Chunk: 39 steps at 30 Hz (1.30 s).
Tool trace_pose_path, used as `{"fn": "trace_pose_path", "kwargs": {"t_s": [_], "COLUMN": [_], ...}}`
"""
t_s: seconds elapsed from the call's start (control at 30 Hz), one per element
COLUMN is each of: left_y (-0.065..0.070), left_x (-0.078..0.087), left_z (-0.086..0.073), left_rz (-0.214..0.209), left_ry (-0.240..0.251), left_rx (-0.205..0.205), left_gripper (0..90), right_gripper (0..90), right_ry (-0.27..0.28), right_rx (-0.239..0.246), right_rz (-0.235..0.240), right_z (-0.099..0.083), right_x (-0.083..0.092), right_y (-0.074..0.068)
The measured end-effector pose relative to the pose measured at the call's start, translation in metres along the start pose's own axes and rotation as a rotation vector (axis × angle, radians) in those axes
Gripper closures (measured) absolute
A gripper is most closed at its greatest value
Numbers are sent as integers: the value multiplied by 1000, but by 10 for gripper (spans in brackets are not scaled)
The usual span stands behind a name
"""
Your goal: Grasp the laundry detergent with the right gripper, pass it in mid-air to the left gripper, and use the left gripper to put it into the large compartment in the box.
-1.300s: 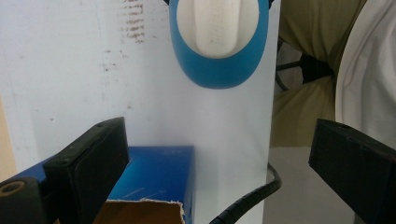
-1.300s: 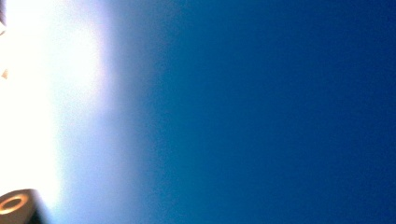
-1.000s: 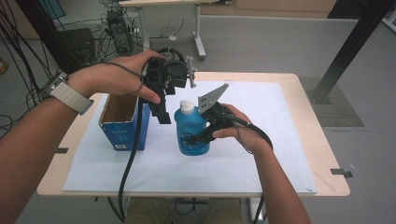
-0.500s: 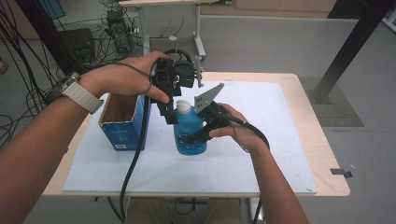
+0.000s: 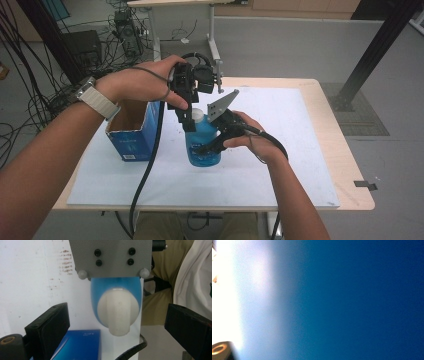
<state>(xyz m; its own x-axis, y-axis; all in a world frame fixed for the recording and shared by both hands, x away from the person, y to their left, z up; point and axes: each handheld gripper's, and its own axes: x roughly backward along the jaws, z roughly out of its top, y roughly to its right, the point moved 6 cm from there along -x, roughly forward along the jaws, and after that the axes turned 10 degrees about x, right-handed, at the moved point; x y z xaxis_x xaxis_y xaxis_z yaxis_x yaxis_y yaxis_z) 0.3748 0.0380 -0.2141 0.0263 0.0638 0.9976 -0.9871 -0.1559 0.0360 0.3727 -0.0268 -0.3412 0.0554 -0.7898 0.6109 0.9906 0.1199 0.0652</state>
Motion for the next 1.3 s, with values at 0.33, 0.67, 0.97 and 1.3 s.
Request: {"fn": "trace_pose_path", "kwargs": {"t_s": [0.33, 0.67, 0.97, 1.3], "left_y": [-2, -1, -1, 0], "left_x": [-2, -3, -3, -3], "left_z": [2, 4, 5, 3], "left_rz": [-1, -2, 1, 5], "left_ry": [5, 0, 0, -4], "left_rx": [3, -1, -4, -4], "left_gripper": [66, 71, 71, 71], "right_gripper": [436, 436, 436, 436], "right_ry": [1, 6, 3, 2], "right_rx": [3, 6, 8, 4], "right_rz": [0, 0, -1, 5], "right_z": [1, 1, 1, 0], "right_x": [1, 2, 2, 0], "right_y": [0, 0, -1, -2]}}
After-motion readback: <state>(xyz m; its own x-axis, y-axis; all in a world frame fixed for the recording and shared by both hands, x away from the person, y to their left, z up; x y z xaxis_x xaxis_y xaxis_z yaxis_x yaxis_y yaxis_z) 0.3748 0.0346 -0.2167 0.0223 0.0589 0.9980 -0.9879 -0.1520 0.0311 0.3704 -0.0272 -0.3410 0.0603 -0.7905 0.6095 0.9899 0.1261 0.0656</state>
